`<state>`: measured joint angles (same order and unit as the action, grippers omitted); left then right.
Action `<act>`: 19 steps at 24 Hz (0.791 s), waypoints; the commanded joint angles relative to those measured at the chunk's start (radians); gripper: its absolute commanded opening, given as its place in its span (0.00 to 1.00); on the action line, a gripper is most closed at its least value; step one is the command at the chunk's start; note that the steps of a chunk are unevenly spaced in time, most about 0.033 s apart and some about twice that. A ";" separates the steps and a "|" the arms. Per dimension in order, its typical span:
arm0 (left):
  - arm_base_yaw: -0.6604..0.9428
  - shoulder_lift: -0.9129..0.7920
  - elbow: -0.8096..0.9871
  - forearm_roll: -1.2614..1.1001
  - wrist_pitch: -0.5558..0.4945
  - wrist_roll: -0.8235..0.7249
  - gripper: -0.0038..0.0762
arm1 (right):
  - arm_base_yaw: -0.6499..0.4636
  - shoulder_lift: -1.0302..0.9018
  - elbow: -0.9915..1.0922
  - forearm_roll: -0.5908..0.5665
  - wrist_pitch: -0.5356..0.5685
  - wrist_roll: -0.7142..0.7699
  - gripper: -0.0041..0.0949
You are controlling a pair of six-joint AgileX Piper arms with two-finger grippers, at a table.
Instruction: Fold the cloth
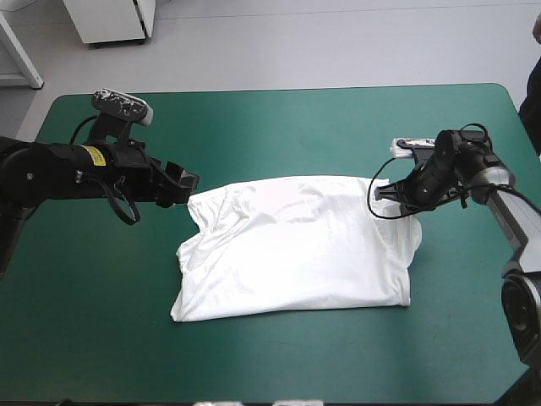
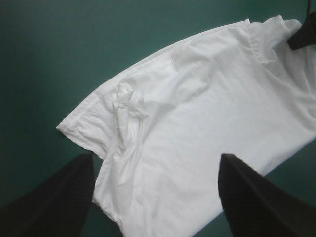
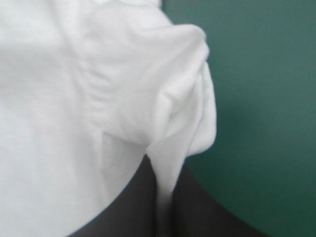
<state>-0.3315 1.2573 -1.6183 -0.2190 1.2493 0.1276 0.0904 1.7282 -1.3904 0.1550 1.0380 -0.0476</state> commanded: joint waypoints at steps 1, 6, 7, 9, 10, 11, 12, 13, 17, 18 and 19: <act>-0.006 -0.026 -0.034 -0.025 0.039 -0.012 0.68 | 0.002 -0.088 -0.033 0.151 0.013 -0.077 0.02; -0.006 -0.026 -0.034 -0.027 0.039 -0.012 0.68 | 0.111 -0.069 -0.031 0.177 -0.006 -0.098 0.02; -0.006 -0.026 -0.034 -0.025 0.039 -0.012 0.68 | 0.148 -0.042 -0.031 0.174 -0.024 -0.102 0.02; -0.006 -0.026 -0.034 -0.025 0.039 -0.012 0.68 | 0.190 0.002 -0.031 0.172 -0.042 -0.105 0.02; -0.006 -0.026 -0.034 -0.025 0.039 -0.012 0.68 | 0.209 0.027 -0.031 0.172 -0.045 -0.109 0.02; -0.006 -0.026 -0.034 -0.025 0.039 -0.012 0.68 | 0.222 0.061 -0.031 0.166 -0.053 -0.114 0.02; -0.006 -0.026 -0.034 -0.023 0.039 -0.012 0.68 | 0.224 0.087 -0.031 0.165 -0.061 -0.114 0.02; -0.006 -0.026 -0.034 -0.021 0.039 -0.012 0.68 | 0.224 0.109 -0.031 0.158 -0.064 -0.114 0.02; -0.006 -0.026 -0.034 -0.021 0.039 -0.008 0.68 | 0.224 0.118 -0.041 0.102 -0.050 -0.141 0.07; -0.006 -0.026 -0.034 -0.018 0.039 -0.008 0.68 | 0.221 0.116 -0.060 0.085 -0.023 -0.148 0.12; -0.006 -0.026 -0.034 -0.012 0.039 -0.006 0.68 | 0.220 0.116 -0.078 0.073 -0.001 -0.146 0.16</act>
<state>-0.3315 1.2573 -1.6195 -0.2190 1.2493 0.1252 0.3161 1.8860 -1.4100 0.2772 1.0000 -0.1706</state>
